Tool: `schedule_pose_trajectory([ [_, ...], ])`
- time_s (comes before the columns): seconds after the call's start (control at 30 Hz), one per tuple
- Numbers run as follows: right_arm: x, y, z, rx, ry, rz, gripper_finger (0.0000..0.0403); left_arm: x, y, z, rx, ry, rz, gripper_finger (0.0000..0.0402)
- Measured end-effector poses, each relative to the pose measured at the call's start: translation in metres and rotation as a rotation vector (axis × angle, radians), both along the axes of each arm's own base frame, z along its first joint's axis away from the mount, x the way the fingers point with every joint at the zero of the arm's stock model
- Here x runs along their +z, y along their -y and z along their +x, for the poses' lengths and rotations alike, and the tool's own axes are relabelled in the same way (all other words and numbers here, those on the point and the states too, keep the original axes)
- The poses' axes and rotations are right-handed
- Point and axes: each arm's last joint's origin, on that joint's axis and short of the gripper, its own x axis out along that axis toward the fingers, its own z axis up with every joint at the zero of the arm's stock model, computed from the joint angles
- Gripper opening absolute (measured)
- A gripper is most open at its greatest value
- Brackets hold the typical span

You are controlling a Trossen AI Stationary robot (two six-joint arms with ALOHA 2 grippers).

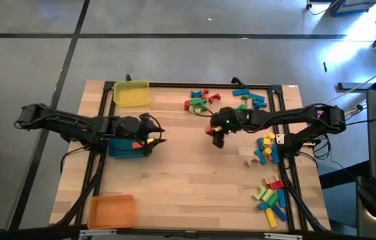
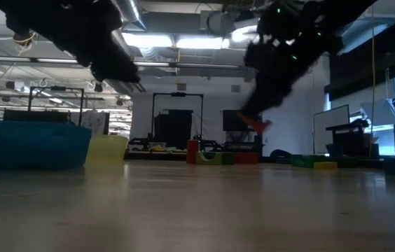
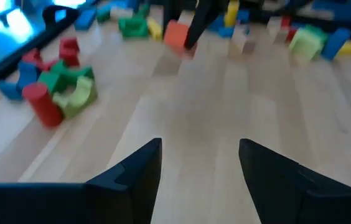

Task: Sort blocks by size
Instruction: Put the orange arch block into the blue bin

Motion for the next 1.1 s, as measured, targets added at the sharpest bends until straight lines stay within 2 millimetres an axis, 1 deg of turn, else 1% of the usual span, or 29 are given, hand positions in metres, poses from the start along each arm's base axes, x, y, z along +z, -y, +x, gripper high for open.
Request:
schedule_pose_trajectory([
  [0.17, 0.016, 0.000, 0.013, 0.070, 0.213, 0.003, 0.0148, -0.007, 0.000, 0.011, -0.019, 0.019, 0.038, 0.0198],
  [0.3, 0.024, 0.000, 0.017, 0.092, 0.310, -0.008, 0.0139, -0.009, -0.001, 0.019, -0.022, 0.052, 0.063, 0.0201],
  [0.37, 0.027, 0.000, 0.019, 0.105, 0.352, -0.017, 0.0138, -0.010, -0.004, 0.023, -0.016, 0.067, 0.056, 0.0212],
  [0.6, 0.035, -0.008, 0.027, 0.151, 0.479, -0.068, 0.0143, -0.013, -0.012, 0.034, -0.028, 0.117, 0.009, 0.0270],
  [0.7, 0.031, -0.013, 0.033, 0.178, 0.498, -0.087, 0.0139, -0.014, -0.014, 0.039, -0.009, 0.160, -0.013, 0.0279],
  [0.9, 0.022, -0.022, 0.043, 0.213, 0.542, -0.102, 0.0144, -0.019, -0.014, 0.048, -0.009, 0.201, -0.018, 0.0280],
  [1.1, 0.019, -0.027, 0.048, 0.230, 0.575, -0.107, 0.0140, -0.018, -0.012, 0.051, -0.020, 0.232, -0.016, 0.0280],
])
